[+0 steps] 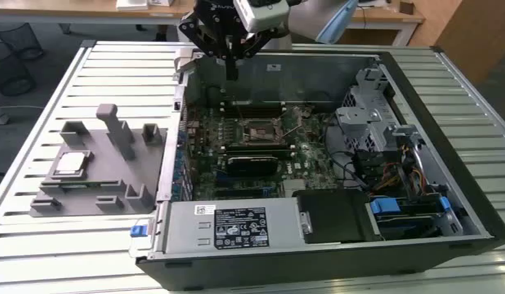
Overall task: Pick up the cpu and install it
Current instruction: 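Reach for the cpu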
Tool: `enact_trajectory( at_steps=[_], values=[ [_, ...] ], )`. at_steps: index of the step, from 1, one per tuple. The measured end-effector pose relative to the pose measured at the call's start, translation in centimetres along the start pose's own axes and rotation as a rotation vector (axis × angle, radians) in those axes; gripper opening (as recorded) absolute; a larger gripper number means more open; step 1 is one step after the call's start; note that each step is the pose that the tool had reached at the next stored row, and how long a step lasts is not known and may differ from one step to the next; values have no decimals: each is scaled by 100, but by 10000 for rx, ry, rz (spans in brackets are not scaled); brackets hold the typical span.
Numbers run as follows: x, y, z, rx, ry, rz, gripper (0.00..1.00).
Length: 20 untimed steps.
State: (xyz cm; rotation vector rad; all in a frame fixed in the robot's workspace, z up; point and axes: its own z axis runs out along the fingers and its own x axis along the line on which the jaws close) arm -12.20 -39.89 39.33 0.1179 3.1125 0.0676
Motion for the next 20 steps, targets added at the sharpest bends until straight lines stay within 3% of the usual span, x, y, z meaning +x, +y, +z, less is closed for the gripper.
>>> enact_trajectory(
  at_steps=[20],
  values=[
    [64,-5,3,1,15,0,11]
  ],
)
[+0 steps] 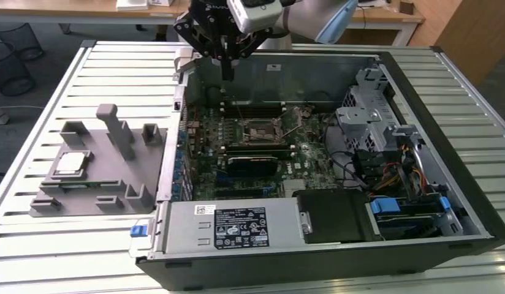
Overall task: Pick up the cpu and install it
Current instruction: 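Reach for the cpu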
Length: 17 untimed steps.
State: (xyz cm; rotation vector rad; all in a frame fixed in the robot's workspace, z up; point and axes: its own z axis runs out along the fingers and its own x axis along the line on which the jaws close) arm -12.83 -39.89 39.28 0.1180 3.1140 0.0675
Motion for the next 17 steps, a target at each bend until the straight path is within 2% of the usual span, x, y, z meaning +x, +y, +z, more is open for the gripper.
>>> enact_trajectory(
  at_steps=[17],
  values=[
    [73,-6,10,2,34,2,11]
  ],
)
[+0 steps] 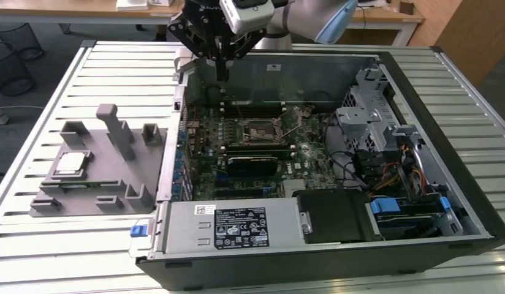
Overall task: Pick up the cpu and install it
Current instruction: 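Reach for the cpu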
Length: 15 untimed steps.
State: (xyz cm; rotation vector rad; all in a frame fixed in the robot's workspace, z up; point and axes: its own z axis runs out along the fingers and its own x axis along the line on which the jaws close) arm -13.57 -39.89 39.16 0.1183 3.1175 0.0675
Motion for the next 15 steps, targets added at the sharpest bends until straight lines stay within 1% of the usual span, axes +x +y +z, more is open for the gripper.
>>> enact_trajectory(
  at_steps=[8,15],
  values=[
    [54,-4,5,2,13,1,11],
    [85,-7,9,2,19,0,11]
  ],
)
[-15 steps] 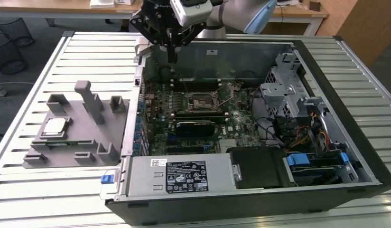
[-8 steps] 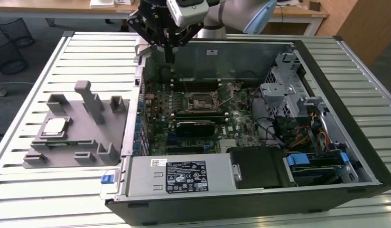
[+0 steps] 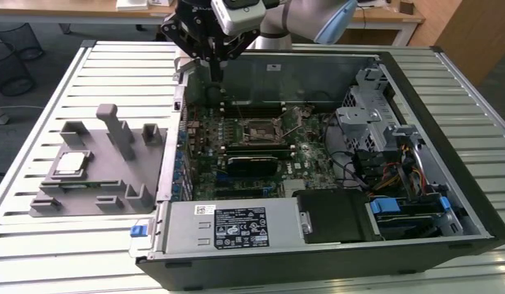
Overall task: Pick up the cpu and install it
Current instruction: 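Reach for the cpu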
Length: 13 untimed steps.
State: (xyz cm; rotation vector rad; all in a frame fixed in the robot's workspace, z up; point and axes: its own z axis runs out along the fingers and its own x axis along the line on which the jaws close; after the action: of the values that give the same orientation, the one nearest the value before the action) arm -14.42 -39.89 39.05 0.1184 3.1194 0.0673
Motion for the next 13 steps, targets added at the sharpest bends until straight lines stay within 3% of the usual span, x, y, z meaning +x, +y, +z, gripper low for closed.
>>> enact_trajectory(
  at_steps=[13],
  values=[
    [108,-8,6,1,5,1,11]
  ],
)
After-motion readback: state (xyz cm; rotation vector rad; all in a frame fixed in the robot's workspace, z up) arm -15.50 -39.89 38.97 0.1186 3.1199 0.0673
